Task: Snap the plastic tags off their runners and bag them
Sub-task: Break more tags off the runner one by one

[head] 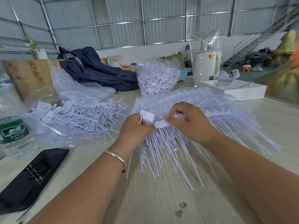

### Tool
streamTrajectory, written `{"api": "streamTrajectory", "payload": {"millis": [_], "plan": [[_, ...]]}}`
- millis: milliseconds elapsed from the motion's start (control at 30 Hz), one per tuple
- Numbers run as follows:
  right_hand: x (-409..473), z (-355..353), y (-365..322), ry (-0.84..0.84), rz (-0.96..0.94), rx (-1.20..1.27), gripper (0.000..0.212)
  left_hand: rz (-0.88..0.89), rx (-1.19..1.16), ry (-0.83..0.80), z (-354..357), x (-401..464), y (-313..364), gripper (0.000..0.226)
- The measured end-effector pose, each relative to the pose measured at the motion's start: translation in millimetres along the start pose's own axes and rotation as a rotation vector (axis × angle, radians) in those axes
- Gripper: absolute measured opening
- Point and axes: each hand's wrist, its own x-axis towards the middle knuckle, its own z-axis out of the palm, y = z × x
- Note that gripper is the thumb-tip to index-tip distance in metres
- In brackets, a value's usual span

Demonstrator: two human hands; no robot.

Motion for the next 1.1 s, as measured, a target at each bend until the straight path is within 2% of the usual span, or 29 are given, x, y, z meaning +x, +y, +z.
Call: {"api": "streamTrajectory", "payload": {"millis": [67,200,300,367,467,600,733,867,1100], "plan": [[0,2,2,-0.040,-0.050,-0.030,0.030,-0.030,-0.038,0.026,5,-2,2,0.014],[0,3,4,-0.057,-0.110,-0.065,0.033,-0.278,-0.502,-0.070,5,-7,16,0.047],[2,3,3,-0.087,-0.130,-0.106,0.029,-0.372,-0.685,-0.171,6,-9,18,0.051],[2,3,3,-0.117,-0.130,-0.118,0.023,-0.368,-0.708,-0.197,5,-10,19,0.045],[1,1,4,-0.131,-0.110,-0.133,0.015,-0.274,-0.584,-0.145,5,-11,17,0.031],[0,-1,5,-0.094,-0.090,-0.146,0.013,-0.214,-0.591,-0.060,4,-7,8,0.040],[0,-7,12,-0.119,0.045,0.028,0.021,-0.196,-0.685,-0.102,1,-4,6,0.051],[0,-10,14,-0.191,0.141,0.238,0.037,-0.246,-0.777,-0.199,1,-4,6,0.036],[4,-20,1,-0.202,0.162,0.547,0.033,-0.239,-1.070,-0.427,2,-11,14,0.029]]}}
